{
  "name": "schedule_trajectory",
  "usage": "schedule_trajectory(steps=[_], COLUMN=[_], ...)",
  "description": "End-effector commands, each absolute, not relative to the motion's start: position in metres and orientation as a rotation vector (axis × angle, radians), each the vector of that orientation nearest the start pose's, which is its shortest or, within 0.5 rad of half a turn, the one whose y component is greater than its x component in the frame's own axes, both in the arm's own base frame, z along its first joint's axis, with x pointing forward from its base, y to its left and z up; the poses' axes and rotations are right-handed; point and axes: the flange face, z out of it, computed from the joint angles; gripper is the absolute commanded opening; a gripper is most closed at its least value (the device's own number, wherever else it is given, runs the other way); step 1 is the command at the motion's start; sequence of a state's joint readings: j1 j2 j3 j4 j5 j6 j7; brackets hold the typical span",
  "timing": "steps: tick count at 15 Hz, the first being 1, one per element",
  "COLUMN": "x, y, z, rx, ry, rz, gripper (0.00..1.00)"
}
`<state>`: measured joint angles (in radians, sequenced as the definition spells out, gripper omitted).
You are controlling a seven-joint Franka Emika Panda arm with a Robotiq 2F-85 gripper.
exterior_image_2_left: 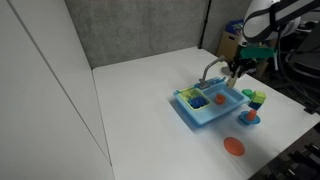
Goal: Put the white bottle in the sink
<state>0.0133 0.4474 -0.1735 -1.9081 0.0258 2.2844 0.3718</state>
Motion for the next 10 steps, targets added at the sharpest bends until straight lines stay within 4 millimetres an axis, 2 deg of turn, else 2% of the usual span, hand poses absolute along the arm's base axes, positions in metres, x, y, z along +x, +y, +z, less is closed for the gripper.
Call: schedule_trajectory(steps=[1, 7, 8, 10], x=[0.615, 0.614, 0.614, 0.613], y=[-0.093, -0.098, -0.094, -0.078], z=[0.260, 0.257, 0.257, 0.257], rx=[-3.089, -3.087, -3.094, -3.099], ry=[0.844, 0.856, 0.838, 0.785], rz=[0.095, 0.102, 0.098, 0.099], gripper=[0.30, 0.30, 0.09, 0.09])
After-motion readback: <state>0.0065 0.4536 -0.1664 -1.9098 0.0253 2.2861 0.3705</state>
